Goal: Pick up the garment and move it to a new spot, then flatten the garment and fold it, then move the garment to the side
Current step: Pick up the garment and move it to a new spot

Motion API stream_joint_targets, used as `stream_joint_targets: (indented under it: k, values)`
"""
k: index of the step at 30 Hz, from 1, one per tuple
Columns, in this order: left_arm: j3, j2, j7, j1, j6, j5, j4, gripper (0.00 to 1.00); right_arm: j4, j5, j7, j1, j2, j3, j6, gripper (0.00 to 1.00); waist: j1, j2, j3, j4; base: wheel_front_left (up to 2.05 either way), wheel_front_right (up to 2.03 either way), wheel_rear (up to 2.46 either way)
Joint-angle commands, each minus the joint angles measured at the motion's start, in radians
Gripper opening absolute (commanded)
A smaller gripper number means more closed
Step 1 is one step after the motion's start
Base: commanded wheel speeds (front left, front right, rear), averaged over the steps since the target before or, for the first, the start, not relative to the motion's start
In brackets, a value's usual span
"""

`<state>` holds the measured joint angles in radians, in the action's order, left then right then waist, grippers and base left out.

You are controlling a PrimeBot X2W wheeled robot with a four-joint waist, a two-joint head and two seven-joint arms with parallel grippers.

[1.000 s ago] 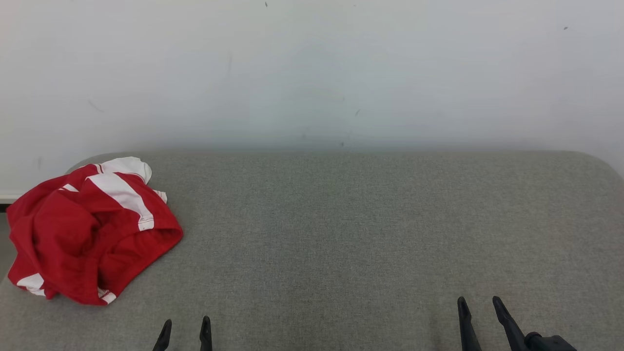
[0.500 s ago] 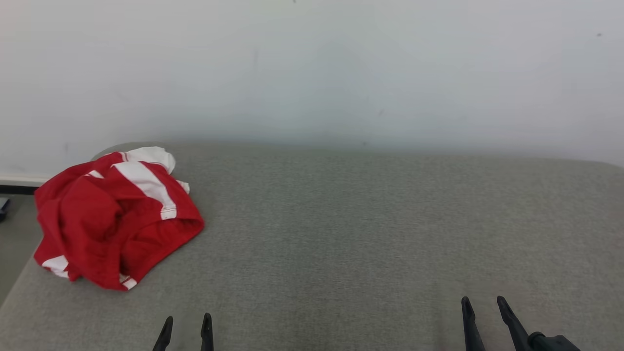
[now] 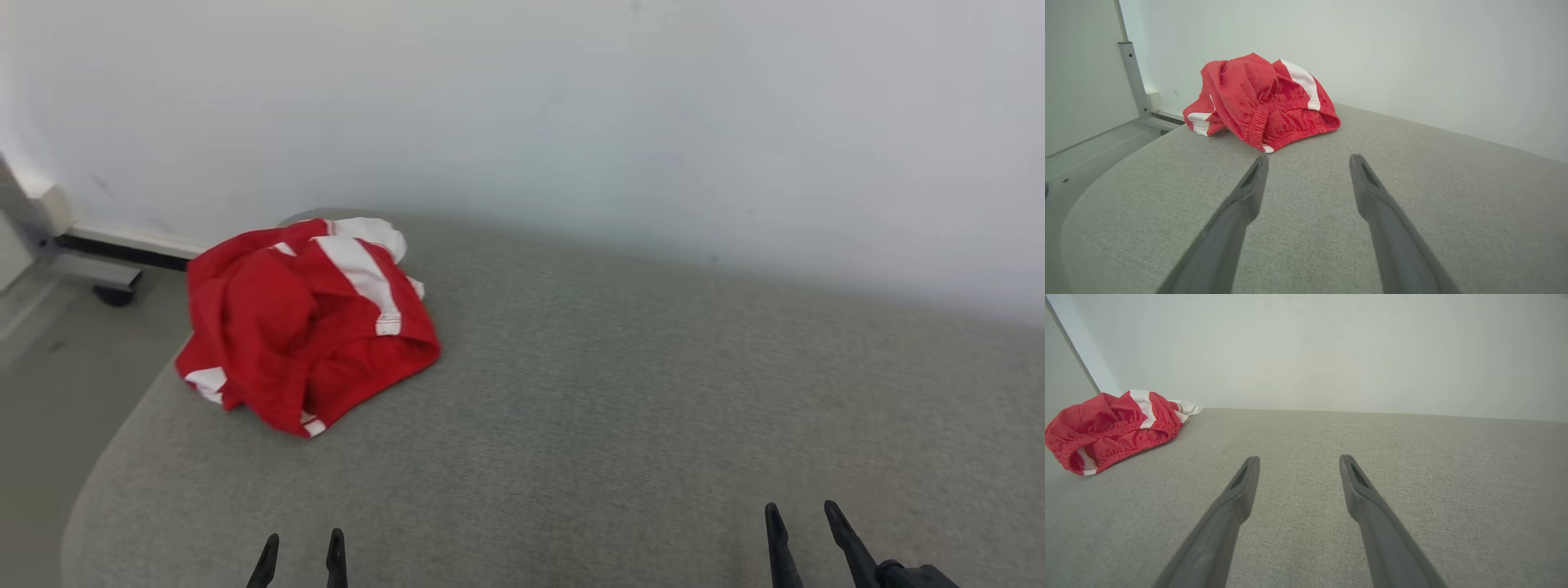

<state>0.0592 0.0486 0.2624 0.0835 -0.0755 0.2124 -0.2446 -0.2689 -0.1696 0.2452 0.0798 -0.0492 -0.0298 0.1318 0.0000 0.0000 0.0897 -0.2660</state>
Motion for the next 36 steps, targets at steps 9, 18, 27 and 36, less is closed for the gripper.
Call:
stream_joint_targets:
  k: [9,18,27,36]
  values:
    - [-0.027,0.003,0.004,0.022,-0.009,-0.025,0.005,1.00,-0.003,0.012,-0.002,-0.007,-0.002,-0.029,-0.002,1.00,0.0000,0.0000,0.020,-0.146,0.00,0.00,0.00]
    - [-0.055,0.003,0.004,0.021,-0.005,-0.019,0.022,1.00,-0.012,0.002,-0.002,-0.031,-0.002,-0.058,-0.002,1.00,0.0000,0.0000,0.008,-0.188,0.00,0.00,0.00]
    - [-0.068,0.003,0.004,0.025,0.007,-0.007,0.040,1.00,-0.030,-0.001,0.002,-0.062,-0.002,-0.071,-0.002,1.00,0.0000,0.0000,-0.009,-0.203,0.00,0.00,0.00]
    - [-0.065,0.003,0.004,-0.028,0.014,0.023,-0.002,1.00,-0.039,0.004,0.001,-0.077,-0.002,-0.068,-0.002,1.00,0.0000,0.0000,-0.026,-0.215,0.00,0.00,0.00]
